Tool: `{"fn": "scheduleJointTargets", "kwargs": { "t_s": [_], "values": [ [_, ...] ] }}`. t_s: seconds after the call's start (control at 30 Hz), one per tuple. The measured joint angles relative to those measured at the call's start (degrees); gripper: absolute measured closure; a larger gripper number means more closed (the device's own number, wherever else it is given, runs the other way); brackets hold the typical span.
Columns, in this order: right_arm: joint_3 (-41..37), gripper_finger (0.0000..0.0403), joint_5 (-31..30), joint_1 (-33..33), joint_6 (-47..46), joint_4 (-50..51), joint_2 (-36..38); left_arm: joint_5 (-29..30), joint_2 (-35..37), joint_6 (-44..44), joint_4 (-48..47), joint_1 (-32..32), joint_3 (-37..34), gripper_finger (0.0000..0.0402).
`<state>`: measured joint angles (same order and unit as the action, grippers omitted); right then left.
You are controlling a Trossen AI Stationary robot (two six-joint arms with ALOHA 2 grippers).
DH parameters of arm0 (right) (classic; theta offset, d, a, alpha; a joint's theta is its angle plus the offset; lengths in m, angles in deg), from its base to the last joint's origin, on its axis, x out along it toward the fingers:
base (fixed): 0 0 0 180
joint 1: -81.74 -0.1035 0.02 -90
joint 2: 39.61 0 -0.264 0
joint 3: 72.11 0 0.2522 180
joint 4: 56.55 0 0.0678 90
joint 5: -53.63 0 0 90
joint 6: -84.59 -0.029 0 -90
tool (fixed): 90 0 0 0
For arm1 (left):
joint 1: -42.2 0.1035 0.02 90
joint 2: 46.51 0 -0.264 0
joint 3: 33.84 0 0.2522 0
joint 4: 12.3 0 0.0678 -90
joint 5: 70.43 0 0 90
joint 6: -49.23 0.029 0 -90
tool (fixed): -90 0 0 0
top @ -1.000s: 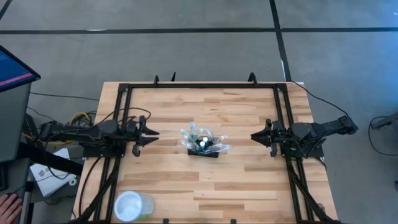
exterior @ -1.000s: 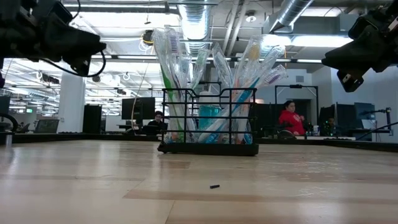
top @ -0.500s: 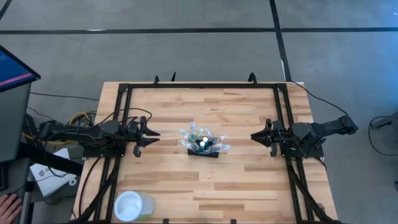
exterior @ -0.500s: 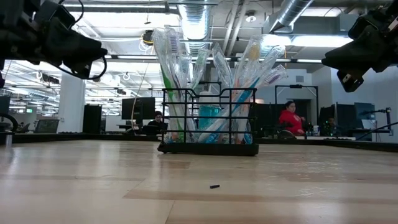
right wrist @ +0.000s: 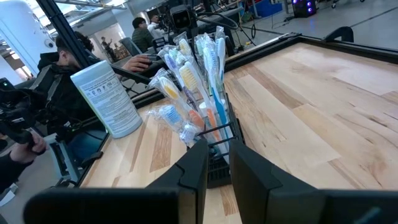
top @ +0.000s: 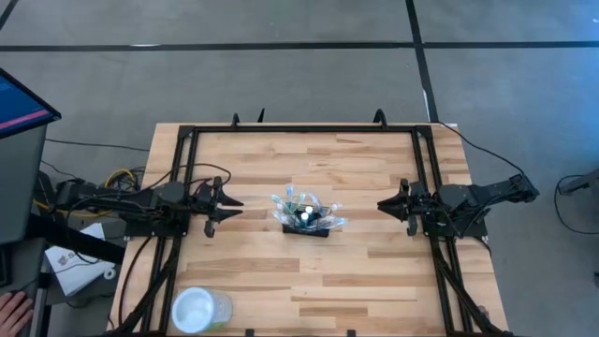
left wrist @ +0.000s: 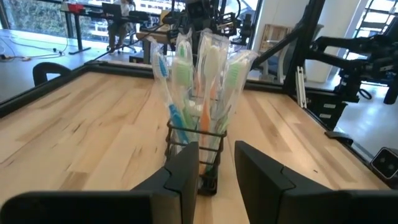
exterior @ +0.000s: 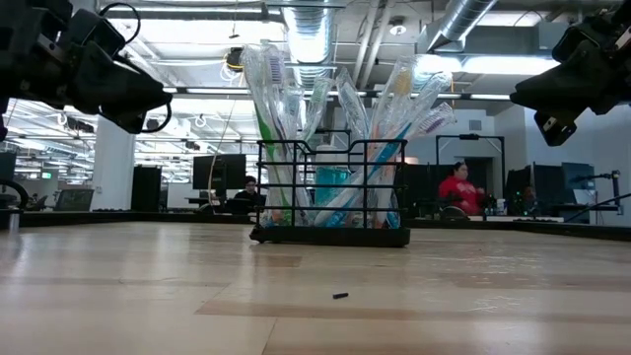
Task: Pick & Place toothbrushing station
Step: Return to Home Position
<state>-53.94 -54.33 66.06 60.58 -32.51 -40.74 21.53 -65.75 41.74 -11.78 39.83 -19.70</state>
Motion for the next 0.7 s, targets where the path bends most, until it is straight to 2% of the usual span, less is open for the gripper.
{"fn": "scheduleJointTargets", "kwargs": {
  "t_s": [0.17, 0.53, 0.6, 0.7],
  "values": [
    [0.0, 0.0344, 0.0, 0.0, 0.0, 0.0, 0.0, 0.8, -0.4, 4.0, 1.9, 0.0, 0.0, 0.0303],
    [0.0, 0.0344, 0.0, 0.0, 0.0, 0.0, 0.0, 0.8, -0.3, -0.6, 4.7, 0.0, 0.0, 0.0303],
    [0.0, 0.0344, 0.0, 0.0, 0.0, 0.0, 0.0, -0.2, -0.3, -1.8, 4.7, 0.0, 0.0, 0.0303],
    [0.0, 0.0344, 0.0, 0.0, 0.0, 0.0, 0.0, -4.9, -0.3, -1.8, 4.7, 0.0, 0.0, 0.0303]
  ]
}}
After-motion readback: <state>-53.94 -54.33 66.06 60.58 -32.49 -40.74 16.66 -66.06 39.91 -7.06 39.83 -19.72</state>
